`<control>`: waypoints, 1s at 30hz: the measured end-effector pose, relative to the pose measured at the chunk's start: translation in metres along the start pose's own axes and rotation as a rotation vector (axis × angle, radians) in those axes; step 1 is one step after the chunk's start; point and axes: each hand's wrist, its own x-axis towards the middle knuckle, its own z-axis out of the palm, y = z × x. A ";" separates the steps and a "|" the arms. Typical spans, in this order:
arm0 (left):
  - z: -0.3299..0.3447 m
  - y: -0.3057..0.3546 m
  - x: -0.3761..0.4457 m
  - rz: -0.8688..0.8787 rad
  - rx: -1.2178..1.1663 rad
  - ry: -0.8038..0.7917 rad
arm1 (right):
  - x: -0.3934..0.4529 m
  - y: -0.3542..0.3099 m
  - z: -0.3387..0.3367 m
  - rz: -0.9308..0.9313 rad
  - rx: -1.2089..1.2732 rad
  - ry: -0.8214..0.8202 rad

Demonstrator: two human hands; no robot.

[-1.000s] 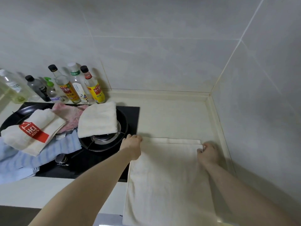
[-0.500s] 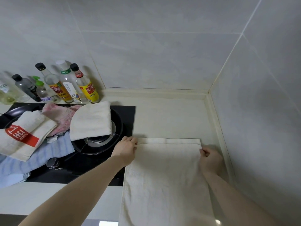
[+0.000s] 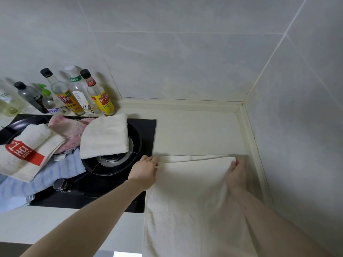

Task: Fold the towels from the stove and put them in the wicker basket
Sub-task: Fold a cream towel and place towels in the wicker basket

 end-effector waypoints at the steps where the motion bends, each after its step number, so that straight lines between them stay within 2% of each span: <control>1: 0.000 0.000 0.000 -0.007 -0.006 -0.005 | 0.005 -0.001 0.002 0.013 -0.025 -0.028; 4: -0.002 0.001 0.002 -0.027 -0.031 -0.012 | 0.017 -0.008 0.005 0.040 -0.101 -0.084; 9: -0.011 0.006 0.008 -0.053 -0.101 -0.013 | 0.028 -0.016 0.008 0.069 -0.188 -0.090; 15: -0.023 0.011 0.030 -0.200 -0.120 -0.054 | 0.030 -0.023 0.009 0.145 -0.321 -0.121; 22: -0.018 0.021 0.041 -0.262 -0.066 -0.098 | 0.030 -0.026 0.006 0.173 -0.257 -0.101; 24: -0.012 0.022 0.041 -0.239 -0.033 -0.048 | 0.021 -0.030 -0.002 0.106 -0.191 -0.048; 27: -0.005 0.022 0.041 -0.164 -0.013 0.029 | 0.010 -0.028 -0.010 -0.250 -0.254 0.089; 29: -0.003 0.024 0.041 -0.116 0.004 0.000 | 0.005 -0.023 -0.008 -0.421 -0.346 0.026; 30: -0.001 0.025 0.042 -0.100 0.019 -0.031 | 0.005 -0.021 -0.006 -0.445 -0.376 -0.050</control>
